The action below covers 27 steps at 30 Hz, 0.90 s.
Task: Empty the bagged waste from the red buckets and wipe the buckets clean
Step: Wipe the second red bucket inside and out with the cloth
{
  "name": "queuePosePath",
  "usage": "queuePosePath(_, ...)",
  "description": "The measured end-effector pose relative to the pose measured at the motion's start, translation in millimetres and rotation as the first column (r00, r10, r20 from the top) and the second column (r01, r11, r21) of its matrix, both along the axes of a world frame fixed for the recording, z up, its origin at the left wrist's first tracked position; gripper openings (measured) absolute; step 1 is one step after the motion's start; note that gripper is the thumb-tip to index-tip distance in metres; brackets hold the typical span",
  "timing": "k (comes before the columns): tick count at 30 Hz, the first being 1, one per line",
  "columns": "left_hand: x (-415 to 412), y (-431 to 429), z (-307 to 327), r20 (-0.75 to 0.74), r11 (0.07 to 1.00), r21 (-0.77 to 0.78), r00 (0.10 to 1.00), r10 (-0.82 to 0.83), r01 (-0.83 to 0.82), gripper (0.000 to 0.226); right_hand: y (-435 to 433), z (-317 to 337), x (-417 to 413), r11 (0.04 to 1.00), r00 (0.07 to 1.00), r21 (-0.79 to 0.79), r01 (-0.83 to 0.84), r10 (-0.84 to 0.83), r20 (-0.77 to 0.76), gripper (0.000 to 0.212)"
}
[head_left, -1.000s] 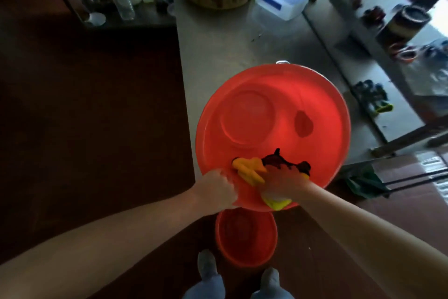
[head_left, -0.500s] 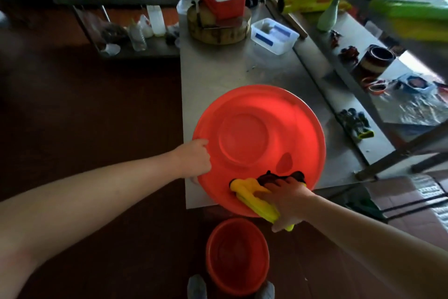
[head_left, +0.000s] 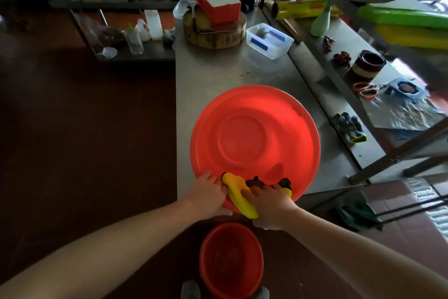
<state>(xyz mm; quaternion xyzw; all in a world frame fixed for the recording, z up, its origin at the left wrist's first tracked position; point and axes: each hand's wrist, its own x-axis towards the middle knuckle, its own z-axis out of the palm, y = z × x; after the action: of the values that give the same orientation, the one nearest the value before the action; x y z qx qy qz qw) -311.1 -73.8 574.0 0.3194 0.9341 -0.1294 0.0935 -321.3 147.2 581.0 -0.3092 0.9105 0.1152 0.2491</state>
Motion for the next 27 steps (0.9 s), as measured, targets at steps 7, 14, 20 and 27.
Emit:
queuePosePath(7, -13.7, -30.7, -2.6, -0.178, 0.985, -0.007, 0.969, -0.171, 0.172, 0.081, 18.0, 11.4, -11.6, 0.997, 0.999, 0.072, -0.031, 0.031, -0.007, 0.09)
queuePosePath(14, -22.0, -38.8, -4.5, -0.189, 0.978, 0.053, 0.963, -0.19, 0.204, 0.087, 32.8, 17.2, -10.8, 0.991, 0.996, 0.117, -0.059, 0.067, -0.065, 0.087)
queuePosePath(20, -6.3, -38.0, -10.1, -0.223, 0.984, 0.082, 0.965, -0.136, 0.158, 0.089, 27.4, 5.6, -1.5, 0.989, 0.994, 0.122, -0.081, 0.089, -0.065, 0.084)
queuePosePath(27, 0.0, -19.1, -25.4, -0.134, 0.992, -0.035, 0.983, -0.125, 0.121, 0.106, 29.6, -2.7, 2.7, 0.982, 0.987, 0.144, -0.125, 0.138, -0.083, 0.079)
